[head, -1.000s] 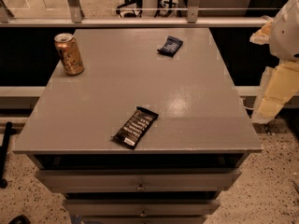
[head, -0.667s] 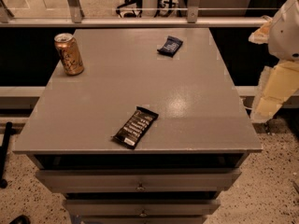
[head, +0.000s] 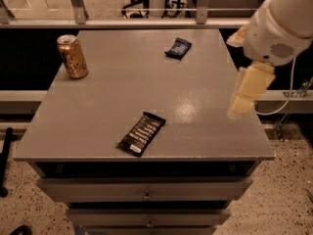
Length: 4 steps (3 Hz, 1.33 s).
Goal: Move orange can near rxbar chocolate
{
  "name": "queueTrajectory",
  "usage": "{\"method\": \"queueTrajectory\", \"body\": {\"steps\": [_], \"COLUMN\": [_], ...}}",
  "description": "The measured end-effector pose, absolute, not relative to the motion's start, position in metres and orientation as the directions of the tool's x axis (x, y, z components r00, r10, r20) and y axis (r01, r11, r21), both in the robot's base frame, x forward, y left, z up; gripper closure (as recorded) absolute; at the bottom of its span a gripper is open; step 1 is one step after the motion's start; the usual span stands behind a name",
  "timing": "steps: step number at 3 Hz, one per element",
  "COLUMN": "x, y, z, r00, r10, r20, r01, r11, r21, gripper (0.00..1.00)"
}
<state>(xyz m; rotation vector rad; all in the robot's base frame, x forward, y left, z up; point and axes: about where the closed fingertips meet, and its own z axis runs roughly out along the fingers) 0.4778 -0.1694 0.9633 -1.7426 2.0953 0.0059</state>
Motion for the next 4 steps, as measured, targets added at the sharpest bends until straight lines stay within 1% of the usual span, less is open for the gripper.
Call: {"method": "queueTrajectory", "body": {"steps": [1, 2, 3, 4], "x": [0.536, 0.566, 0.567, 0.583], "y": [-0.081, -0.023, -0.023, -0.01], "z": [0.942, 0.939, 0.939, 0.937], "r00": [-0.022, 0.028, 0.029, 0.051], "r10": [-0.876, -0.821, -0.82, -0.772], "r20": [-0.481, -0.57, -0.572, -0.634], "r01": [-0.959, -0.963, -0.963, -0.961], "r11": [0.154, 0.131, 0.131, 0.134], "r21": [-0.237, -0.235, -0.235, -0.24], "gripper": [0.0, 0.0, 0.0, 0.0]}}
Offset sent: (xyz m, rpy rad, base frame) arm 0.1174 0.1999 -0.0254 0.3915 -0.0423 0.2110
